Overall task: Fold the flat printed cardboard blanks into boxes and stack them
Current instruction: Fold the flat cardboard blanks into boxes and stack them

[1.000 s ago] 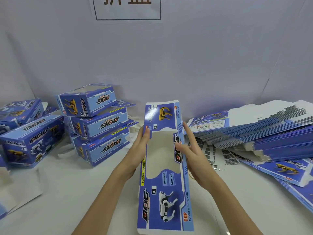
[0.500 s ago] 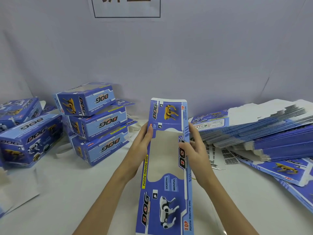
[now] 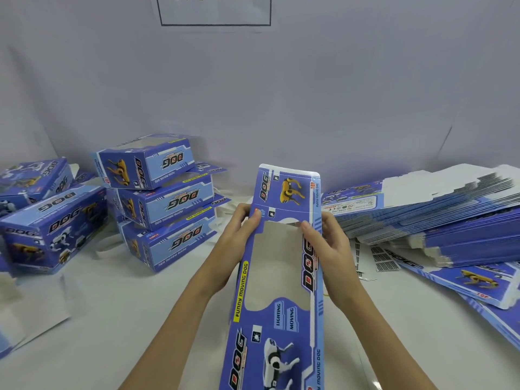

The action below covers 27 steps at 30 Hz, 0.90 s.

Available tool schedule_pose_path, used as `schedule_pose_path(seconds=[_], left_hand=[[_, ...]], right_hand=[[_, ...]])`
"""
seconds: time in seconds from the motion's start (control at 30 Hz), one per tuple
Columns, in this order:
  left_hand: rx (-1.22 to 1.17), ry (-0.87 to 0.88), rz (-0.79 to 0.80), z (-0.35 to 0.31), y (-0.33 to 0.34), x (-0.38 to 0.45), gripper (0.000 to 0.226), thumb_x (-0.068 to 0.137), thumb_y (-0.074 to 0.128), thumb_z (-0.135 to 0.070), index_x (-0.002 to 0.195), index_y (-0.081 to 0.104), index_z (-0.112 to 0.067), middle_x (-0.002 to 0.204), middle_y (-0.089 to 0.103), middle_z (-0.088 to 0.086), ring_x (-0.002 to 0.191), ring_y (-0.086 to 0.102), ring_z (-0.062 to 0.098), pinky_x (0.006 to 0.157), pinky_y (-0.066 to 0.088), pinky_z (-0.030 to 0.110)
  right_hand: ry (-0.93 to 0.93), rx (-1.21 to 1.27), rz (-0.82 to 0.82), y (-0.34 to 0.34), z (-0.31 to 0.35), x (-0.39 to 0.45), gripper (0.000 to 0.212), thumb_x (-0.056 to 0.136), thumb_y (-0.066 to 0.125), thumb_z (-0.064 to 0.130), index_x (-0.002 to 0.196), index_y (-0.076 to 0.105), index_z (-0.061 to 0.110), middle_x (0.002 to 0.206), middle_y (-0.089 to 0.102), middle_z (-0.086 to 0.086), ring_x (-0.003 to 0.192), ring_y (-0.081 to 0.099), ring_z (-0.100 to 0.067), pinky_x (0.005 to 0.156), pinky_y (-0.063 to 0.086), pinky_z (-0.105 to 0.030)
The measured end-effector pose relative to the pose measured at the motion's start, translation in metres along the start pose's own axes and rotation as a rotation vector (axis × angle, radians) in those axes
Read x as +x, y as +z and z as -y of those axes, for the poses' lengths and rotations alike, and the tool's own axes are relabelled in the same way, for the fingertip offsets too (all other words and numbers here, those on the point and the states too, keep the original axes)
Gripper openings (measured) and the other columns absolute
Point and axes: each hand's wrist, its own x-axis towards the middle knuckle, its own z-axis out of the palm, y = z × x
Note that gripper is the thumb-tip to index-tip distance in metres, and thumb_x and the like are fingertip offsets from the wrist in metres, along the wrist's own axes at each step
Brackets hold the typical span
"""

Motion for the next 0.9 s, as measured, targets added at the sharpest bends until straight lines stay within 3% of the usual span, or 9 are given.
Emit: schedule_pose_path(seconds=[0.2, 0.3, 0.37, 0.43, 0.53, 0.67, 0.73, 0.8, 0.9], left_hand=[[0.009, -0.003, -0.021, 0.002, 0.000, -0.001, 0.034, 0.104, 0.051, -0.050, 0.130, 0.051, -0.028, 0.122, 0.074, -0.002, 0.107, 0.075, 0.027, 0.088, 0.061, 0.048], [0.043, 0.023, -0.021, 0.002, 0.004, 0.005, 0.035, 0.104, 0.048, -0.051, 0.136, 0.050, -0.037, 0.138, 0.067, -0.004, 0.116, 0.071, 0.017, 0.091, 0.061, 0.039], [0.107, 0.008, -0.067, -0.002, 0.003, 0.013, 0.047, 0.099, 0.044, -0.053, 0.144, 0.043, -0.039, 0.153, 0.052, -0.005, 0.127, 0.055, 0.006, 0.101, 0.048, 0.022], [0.193, -0.102, 0.001, -0.002, -0.007, 0.014, 0.065, 0.088, 0.050, -0.067, 0.148, 0.041, -0.042, 0.143, 0.055, -0.015, 0.131, 0.051, 0.007, 0.104, 0.042, 0.024], [0.170, -0.247, 0.138, 0.001, -0.032, 0.001, 0.067, 0.071, 0.079, -0.071, 0.131, 0.060, -0.046, 0.112, 0.077, -0.004, 0.103, 0.076, 0.026, 0.076, 0.060, 0.029], [0.118, -0.323, 0.095, 0.004, -0.039, 0.006, 0.057, 0.075, 0.080, -0.061, 0.128, 0.062, -0.053, 0.109, 0.078, 0.016, 0.085, 0.079, 0.025, 0.065, 0.062, 0.030], [0.080, -0.261, 0.134, 0.008, -0.042, 0.011, 0.049, 0.099, 0.066, -0.040, 0.147, 0.055, -0.035, 0.130, 0.069, 0.023, 0.073, 0.075, 0.006, 0.065, 0.056, 0.015], [-0.051, -0.208, 0.169, 0.020, -0.053, 0.019, 0.046, 0.112, 0.041, -0.014, 0.157, 0.040, -0.006, 0.126, 0.068, 0.031, 0.070, 0.071, 0.003, 0.067, 0.051, 0.009], [-0.009, -0.360, 0.052, 0.014, -0.049, 0.023, 0.042, 0.106, 0.056, -0.031, 0.137, 0.062, -0.004, 0.101, 0.078, 0.021, 0.084, 0.078, 0.028, 0.071, 0.064, 0.037]], right_hand=[[-0.012, -0.027, -0.006, -0.002, -0.001, 0.000, 0.035, 0.095, 0.072, 0.039, 0.122, 0.064, 0.020, 0.119, 0.074, -0.009, 0.096, 0.078, -0.030, 0.077, 0.066, -0.038], [-0.047, 0.013, -0.033, 0.000, -0.005, 0.002, 0.023, 0.101, 0.070, 0.034, 0.121, 0.065, 0.023, 0.117, 0.075, -0.007, 0.096, 0.078, -0.024, 0.077, 0.064, -0.033], [-0.079, 0.062, -0.135, 0.002, -0.008, 0.004, 0.020, 0.102, 0.069, 0.035, 0.117, 0.064, 0.022, 0.105, 0.075, -0.002, 0.090, 0.074, -0.016, 0.076, 0.060, -0.029], [-0.063, 0.113, -0.269, 0.000, -0.011, 0.008, 0.023, 0.100, 0.069, 0.040, 0.113, 0.061, 0.023, 0.096, 0.070, 0.002, 0.086, 0.069, -0.012, 0.078, 0.057, -0.031], [-0.001, 0.188, -0.327, -0.008, -0.014, 0.011, 0.021, 0.105, 0.063, 0.043, 0.120, 0.059, 0.029, 0.114, 0.070, -0.005, 0.099, 0.070, -0.019, 0.087, 0.057, -0.042], [0.089, 0.280, -0.122, -0.006, -0.017, 0.009, 0.045, 0.101, 0.051, 0.060, 0.144, 0.049, 0.047, 0.131, 0.071, 0.008, 0.106, 0.075, -0.018, 0.076, 0.062, -0.035], [-0.036, 0.025, -0.064, -0.005, -0.023, 0.008, 0.048, 0.113, 0.043, 0.041, 0.156, 0.030, 0.057, 0.146, 0.058, 0.023, 0.120, 0.070, -0.014, 0.084, 0.062, -0.033], [-0.303, -0.431, -0.007, -0.011, -0.029, 0.006, 0.078, 0.110, 0.043, 0.000, 0.161, 0.020, 0.054, 0.168, 0.031, 0.018, 0.141, 0.051, -0.008, 0.094, 0.054, -0.021], [-0.544, -0.844, 0.143, -0.013, -0.030, 0.006, 0.113, 0.085, 0.054, -0.023, 0.166, 0.015, 0.045, 0.177, -0.006, 0.007, 0.163, 0.007, -0.010, 0.104, 0.038, -0.008]])
